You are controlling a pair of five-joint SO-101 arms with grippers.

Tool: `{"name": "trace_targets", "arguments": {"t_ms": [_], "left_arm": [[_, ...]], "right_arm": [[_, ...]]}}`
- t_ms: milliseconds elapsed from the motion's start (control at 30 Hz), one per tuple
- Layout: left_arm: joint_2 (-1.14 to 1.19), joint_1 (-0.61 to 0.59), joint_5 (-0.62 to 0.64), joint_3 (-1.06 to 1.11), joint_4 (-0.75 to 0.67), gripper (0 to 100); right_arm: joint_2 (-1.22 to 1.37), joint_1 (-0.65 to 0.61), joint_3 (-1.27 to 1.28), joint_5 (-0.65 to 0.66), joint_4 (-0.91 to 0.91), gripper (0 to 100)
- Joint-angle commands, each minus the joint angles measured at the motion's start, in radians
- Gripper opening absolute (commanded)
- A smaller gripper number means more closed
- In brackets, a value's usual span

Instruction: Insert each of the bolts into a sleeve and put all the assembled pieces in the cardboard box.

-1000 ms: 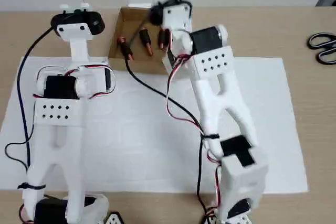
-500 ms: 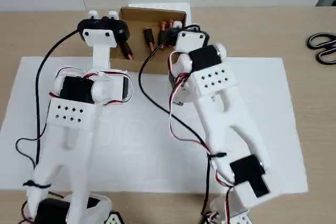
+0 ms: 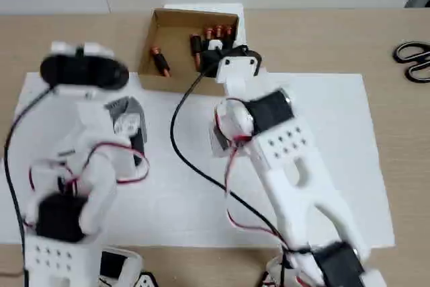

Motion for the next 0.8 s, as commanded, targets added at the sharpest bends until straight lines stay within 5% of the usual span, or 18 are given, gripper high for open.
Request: {"name": "trace_targets", "arguments": {"t_ms": [0,267,467,767], "left_arm": [[-0.176,-0.002,0.008,0.268,-0.227,1],[-0.41,0.002,-0.052,0.722,-0.655,1],[-0.473,-0.002,-0.083,0.84,-0.663,1],[-0.489,-0.003,-0.083,0.926,-0.663,1]], "right_arm": [[-0.177,0.042,0.057,-0.011,-0.042,0.5],[-0.567,0.323,0.416,-0.011,-0.332,0.5],[-0.923,0.338,0.813,0.003,-0.561,0.5],[-1.486,0.34,1.421,0.206,-0.843,0.4]]}}
